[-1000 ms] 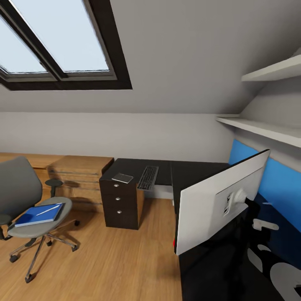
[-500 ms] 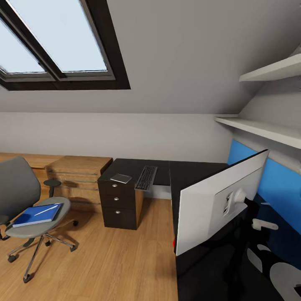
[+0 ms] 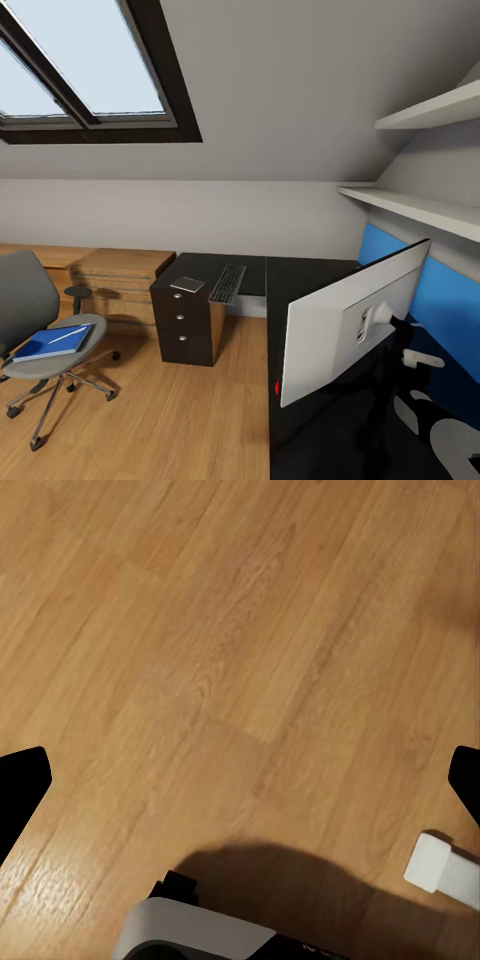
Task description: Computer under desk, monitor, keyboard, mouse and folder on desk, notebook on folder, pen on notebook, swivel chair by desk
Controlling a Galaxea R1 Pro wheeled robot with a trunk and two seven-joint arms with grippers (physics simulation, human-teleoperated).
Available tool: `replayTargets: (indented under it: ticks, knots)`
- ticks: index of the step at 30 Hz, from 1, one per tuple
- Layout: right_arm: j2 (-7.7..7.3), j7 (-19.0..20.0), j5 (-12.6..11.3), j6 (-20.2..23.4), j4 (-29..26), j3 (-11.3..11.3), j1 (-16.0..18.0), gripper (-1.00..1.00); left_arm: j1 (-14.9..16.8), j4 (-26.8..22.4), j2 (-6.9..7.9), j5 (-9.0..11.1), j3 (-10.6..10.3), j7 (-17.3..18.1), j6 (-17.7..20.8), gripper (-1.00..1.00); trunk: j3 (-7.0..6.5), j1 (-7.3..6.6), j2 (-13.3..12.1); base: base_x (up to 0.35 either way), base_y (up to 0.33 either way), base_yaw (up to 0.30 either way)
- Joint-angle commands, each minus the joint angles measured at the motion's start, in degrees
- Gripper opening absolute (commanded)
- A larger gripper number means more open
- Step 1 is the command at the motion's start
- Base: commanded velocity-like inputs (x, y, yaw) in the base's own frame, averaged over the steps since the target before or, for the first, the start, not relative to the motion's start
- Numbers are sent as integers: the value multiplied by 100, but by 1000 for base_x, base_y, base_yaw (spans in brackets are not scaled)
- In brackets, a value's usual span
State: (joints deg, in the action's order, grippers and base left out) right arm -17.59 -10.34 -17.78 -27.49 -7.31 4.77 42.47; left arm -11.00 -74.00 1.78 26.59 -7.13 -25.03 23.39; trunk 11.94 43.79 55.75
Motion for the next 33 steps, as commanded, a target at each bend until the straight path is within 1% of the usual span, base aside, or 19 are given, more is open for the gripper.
replayTargets:
  ticks: [1,4,9,20,26,33]
  knots:
    - [0,-26,2,-11,-7,77,7,-100,1,-10,6,57,-16,-55,8,100,6,1,6,0,-3,0]
    - [1,-28,2,-11,-2,78,7,-100,1,-10,6,60,-16,-54,8,100,6,1,6,0,-42,0]
    - [1,-26,2,-11,-6,77,7,-100,1,-10,6,57,-16,-54,8,100,6,1,6,32,-185,0]
    - [2,-28,2,-11,-5,85,7,-100,1,-9,1,66,-16,-49,8,100,6,1,6,6,-13,0]
    - [2,-29,2,-12,-7,85,7,-100,1,-9,6,66,-16,-48,8,100,6,1,6,161,-83,0]
    - [2,-29,2,-11,-7,82,7,-100,1,-7,6,67,-16,-51,9,100,6,1,6,30,-16,0]
